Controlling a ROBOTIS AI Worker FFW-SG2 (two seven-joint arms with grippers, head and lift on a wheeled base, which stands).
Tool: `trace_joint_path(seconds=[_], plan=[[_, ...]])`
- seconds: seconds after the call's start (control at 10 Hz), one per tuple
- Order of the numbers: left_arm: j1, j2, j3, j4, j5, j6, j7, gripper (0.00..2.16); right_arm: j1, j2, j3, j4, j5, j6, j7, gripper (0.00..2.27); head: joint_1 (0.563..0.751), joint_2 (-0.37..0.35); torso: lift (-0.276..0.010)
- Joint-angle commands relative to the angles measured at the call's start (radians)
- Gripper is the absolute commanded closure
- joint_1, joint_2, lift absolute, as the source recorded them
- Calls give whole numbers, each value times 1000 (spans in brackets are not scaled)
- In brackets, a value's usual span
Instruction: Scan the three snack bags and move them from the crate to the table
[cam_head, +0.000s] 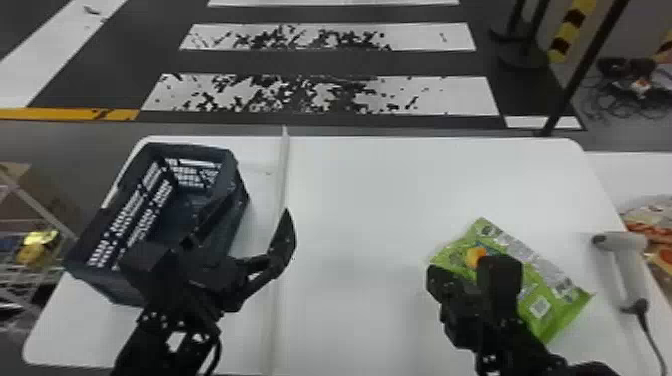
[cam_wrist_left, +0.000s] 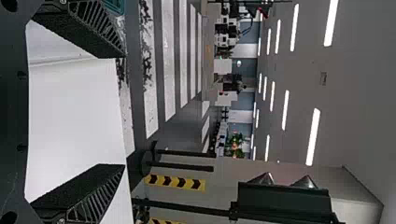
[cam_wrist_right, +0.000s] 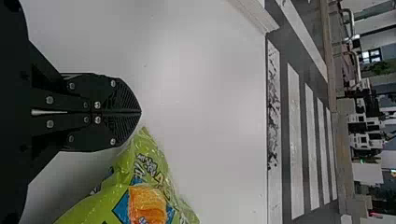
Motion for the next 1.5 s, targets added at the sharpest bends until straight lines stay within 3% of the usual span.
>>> trace_joint_path(seconds=[0.0, 0.6, 0.8, 1.2, 1.4], plan=[[2, 0, 0, 0, -1, 0, 0, 29, -49, 3, 1, 60, 6, -25, -24, 2246, 695, 68, -62], [9, 8, 5, 8, 0, -9, -11, 29, -161, 29, -48, 140, 0, -34, -133, 2246, 695, 2, -62], [12, 8, -1, 19, 0, -21, -11, 29, -127, 29, -53, 96, -19, -49, -145, 2246, 695, -8, -62], [14, 3, -15, 13, -3, -34, -9, 29, 97, 20, -168, -339, -152, 27, -137, 2246, 695, -20, -62], [2, 3, -32, 17, -8, -34, -9, 29, 178, 14, -246, -394, -154, 12, -133, 2246, 695, -56, -62]])
